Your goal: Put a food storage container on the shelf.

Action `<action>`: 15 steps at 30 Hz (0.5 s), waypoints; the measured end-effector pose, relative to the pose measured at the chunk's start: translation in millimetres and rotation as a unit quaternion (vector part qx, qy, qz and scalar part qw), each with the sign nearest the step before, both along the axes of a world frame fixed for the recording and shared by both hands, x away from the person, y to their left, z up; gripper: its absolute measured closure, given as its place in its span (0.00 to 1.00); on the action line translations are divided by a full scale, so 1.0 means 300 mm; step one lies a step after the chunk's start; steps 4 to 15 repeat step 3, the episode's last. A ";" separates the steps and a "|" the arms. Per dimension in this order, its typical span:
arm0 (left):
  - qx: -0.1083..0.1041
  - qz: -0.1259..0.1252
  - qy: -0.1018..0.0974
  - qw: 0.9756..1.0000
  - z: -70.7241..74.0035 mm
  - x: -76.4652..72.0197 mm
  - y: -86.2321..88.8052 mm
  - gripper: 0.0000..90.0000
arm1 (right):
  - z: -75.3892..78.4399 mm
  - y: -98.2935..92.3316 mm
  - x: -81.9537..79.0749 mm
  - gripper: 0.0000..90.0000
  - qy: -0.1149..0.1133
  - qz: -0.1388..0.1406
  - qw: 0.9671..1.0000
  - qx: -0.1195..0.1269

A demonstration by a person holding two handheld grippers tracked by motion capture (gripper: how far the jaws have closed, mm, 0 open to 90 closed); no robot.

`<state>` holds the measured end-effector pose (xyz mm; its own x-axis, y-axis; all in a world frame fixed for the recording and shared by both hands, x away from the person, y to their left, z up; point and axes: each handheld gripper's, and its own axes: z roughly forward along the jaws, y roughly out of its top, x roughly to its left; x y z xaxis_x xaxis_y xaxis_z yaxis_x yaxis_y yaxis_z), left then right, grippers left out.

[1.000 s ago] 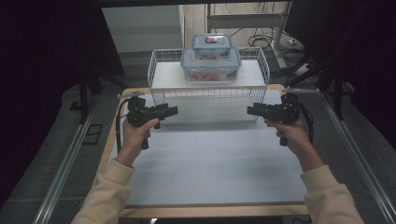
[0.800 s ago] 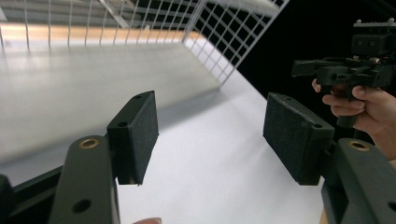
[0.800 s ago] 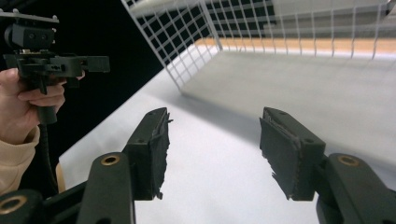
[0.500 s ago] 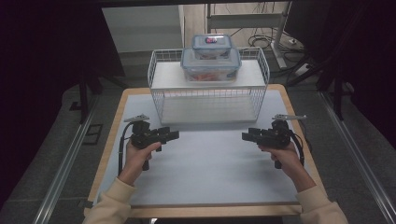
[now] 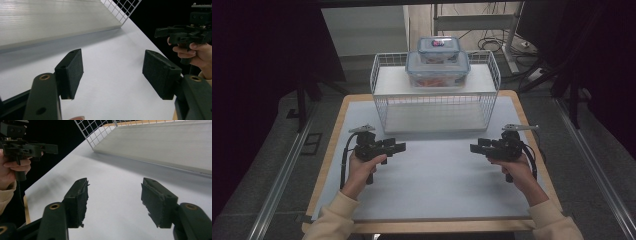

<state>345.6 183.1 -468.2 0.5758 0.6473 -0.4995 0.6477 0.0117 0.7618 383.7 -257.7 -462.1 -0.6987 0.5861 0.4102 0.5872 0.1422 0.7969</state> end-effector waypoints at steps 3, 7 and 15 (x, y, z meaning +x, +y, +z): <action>0.004 0.003 -0.001 1.000 -0.003 0.004 0.004 0.35 | -0.001 -0.003 0.001 0.40 0.004 -0.002 1.000 0.002; 0.004 0.003 -0.001 1.000 -0.003 0.004 0.004 0.35 | -0.001 -0.003 0.001 0.40 0.004 -0.002 1.000 0.002; 0.004 0.003 -0.001 1.000 -0.003 0.004 0.004 0.35 | -0.001 -0.003 0.001 0.40 0.004 -0.002 1.000 0.002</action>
